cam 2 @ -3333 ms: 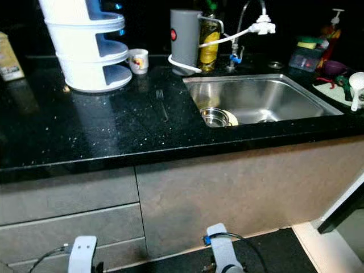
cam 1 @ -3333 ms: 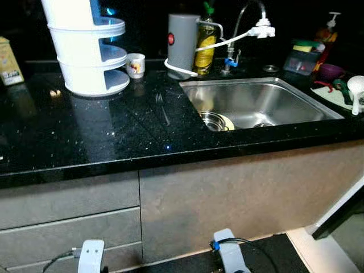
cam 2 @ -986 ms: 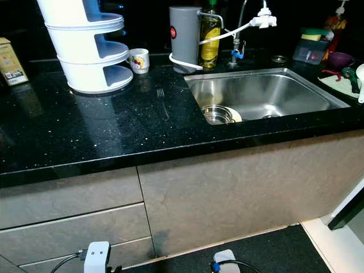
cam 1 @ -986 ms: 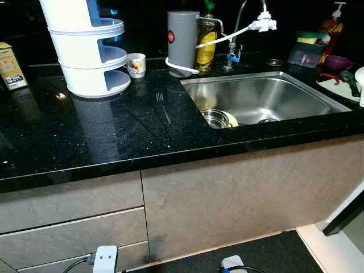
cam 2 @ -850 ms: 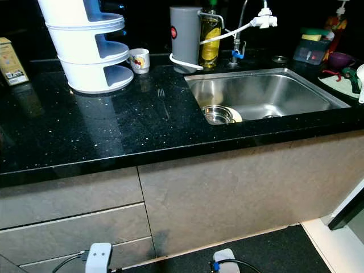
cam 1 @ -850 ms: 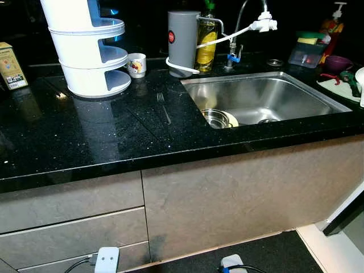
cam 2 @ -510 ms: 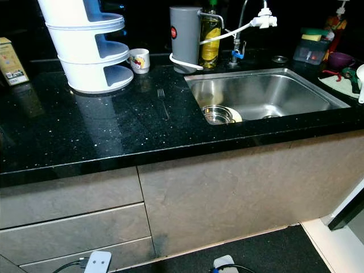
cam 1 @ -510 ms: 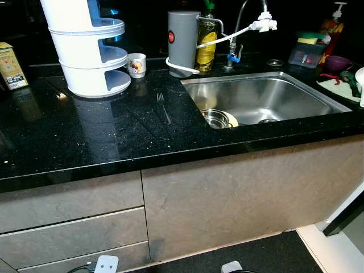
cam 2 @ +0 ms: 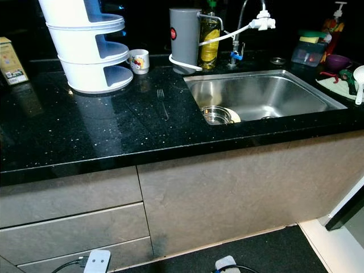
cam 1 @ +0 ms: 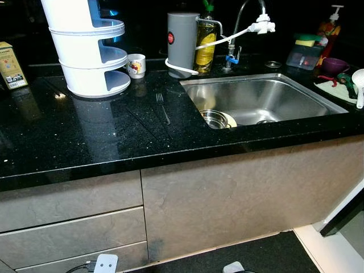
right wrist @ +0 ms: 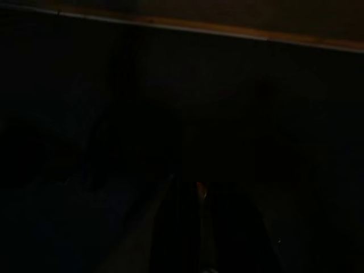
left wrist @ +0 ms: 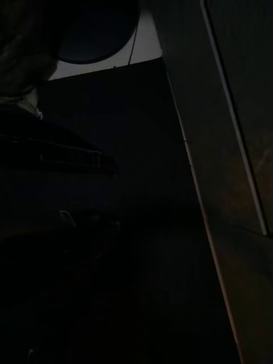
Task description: Kitchen organization
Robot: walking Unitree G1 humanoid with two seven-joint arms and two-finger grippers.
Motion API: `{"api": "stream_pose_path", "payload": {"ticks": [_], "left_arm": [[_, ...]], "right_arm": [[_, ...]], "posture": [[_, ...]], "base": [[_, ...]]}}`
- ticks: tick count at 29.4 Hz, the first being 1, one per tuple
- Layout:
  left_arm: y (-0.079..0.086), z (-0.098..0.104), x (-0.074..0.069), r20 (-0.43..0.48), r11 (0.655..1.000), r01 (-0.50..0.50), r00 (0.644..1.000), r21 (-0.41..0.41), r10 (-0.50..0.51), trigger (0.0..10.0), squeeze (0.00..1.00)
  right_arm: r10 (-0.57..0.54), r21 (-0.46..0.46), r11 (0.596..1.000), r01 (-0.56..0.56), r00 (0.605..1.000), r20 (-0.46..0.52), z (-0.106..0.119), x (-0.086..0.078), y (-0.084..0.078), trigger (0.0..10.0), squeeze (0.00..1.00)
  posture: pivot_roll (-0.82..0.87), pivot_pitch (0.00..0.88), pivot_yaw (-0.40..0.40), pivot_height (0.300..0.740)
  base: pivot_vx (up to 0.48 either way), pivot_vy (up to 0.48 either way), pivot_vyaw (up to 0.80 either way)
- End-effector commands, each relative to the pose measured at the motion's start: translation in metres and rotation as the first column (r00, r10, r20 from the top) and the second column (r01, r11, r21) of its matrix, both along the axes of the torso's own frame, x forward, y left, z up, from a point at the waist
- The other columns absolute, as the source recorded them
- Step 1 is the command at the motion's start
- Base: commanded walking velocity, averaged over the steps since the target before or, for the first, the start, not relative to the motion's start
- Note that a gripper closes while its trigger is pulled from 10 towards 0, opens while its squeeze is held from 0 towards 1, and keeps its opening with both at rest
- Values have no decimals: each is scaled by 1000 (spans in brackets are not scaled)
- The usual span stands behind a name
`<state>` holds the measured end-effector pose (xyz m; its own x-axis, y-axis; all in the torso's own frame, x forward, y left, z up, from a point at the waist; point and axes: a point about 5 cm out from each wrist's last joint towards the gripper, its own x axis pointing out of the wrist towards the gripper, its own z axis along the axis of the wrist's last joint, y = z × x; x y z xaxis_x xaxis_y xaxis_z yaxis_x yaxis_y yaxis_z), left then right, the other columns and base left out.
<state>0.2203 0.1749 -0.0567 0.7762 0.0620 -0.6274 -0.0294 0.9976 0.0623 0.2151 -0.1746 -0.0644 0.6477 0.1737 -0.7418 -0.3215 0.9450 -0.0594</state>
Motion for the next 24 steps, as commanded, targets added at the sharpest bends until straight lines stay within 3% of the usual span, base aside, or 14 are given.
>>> {"api": "stream_pose_path", "payload": {"ticks": [1,7,11,17,22,24], "left_arm": [[0,-4,-5,-31,1000,-8,999,-5,8,10000,0],[-3,-7,-7,-68,998,63,996,7,-62,10000,0],[5,4,10,-33,999,46,998,7,-46,10000,0],[4,8,17,-10,999,5,1000,-35,-6,10000,0],[2,7,14,7,998,-28,1000,-63,29,10000,0],[1,2,5,2,997,-44,999,-66,44,10000,0]], "right_arm": [[-25,2,1000,25,999,-19,-3,-4,-2,10000,0],[-36,4,999,36,999,-7,-2,-3,-2,10000,0],[-56,2,998,56,998,-11,-4,-8,-5,10000,0],[-106,34,994,105,994,15,-1,-2,-5,10000,0],[-144,65,988,142,989,30,1,0,-5,10000,0],[-129,68,990,127,991,32,1,0,-2,10000,0]], "posture": [[-13,132,-30,740],[-13,124,-15,740],[-26,131,-2,740],[-44,136,1,740],[-39,129,-15,740],[-21,134,-20,740]], "base": [[0,0,0],[0,0,0],[0,0,0],[0,0,0],[0,0,0],[0,0,0]]}}
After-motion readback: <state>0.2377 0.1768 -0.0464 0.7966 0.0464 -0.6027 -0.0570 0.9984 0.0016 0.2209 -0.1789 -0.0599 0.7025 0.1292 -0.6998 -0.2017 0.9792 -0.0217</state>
